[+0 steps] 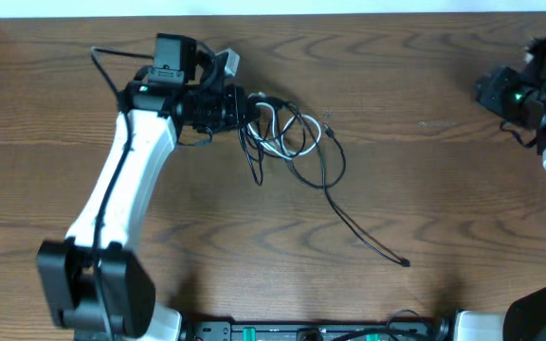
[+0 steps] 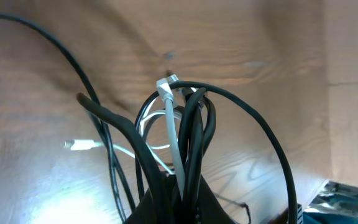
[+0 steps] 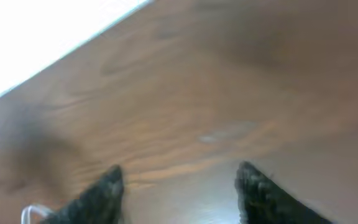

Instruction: Untangle cables

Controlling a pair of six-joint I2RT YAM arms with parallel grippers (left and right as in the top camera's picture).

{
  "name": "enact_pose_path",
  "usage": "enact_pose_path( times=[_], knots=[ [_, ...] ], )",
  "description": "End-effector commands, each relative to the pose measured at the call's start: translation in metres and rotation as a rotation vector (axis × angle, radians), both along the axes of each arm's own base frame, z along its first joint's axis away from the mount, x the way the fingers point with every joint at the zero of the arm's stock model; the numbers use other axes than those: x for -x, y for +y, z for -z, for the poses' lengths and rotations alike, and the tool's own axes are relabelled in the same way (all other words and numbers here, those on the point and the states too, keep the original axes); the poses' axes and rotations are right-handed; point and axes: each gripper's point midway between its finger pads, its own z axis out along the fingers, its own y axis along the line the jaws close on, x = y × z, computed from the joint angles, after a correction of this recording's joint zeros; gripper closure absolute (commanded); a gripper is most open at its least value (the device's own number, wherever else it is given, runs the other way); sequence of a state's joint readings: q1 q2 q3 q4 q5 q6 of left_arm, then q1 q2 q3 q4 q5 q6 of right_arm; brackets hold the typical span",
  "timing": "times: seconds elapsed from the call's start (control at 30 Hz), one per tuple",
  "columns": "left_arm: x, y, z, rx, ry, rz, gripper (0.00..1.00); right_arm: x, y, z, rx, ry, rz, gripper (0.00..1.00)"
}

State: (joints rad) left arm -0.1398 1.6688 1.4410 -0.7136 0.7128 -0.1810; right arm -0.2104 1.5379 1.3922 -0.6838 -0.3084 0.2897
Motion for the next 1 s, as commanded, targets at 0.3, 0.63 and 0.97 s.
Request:
enact_pose_path(
  times=[0.3, 0.63, 0.97],
  knots=[
    [-0.028, -0.012, -0.021, 0.012, -0.055, -0.197, 0.92, 0.046, 0.224, -0.044, -0.154, -0.224, -0.863, 0.21],
    [-0.03, -0.016, -0.012, 0.01, 0.026, -0.336, 0.93, 0.036, 0.269, -0.022, -0.228, -0.027, -0.491, 0.35],
    [-0.026, -0.024, -0.011, 0.009, 0.028, -0.317, 0.93, 0.023, 0.307, 0.015, -0.32, 0.061, -0.449, 0.53]
  ],
)
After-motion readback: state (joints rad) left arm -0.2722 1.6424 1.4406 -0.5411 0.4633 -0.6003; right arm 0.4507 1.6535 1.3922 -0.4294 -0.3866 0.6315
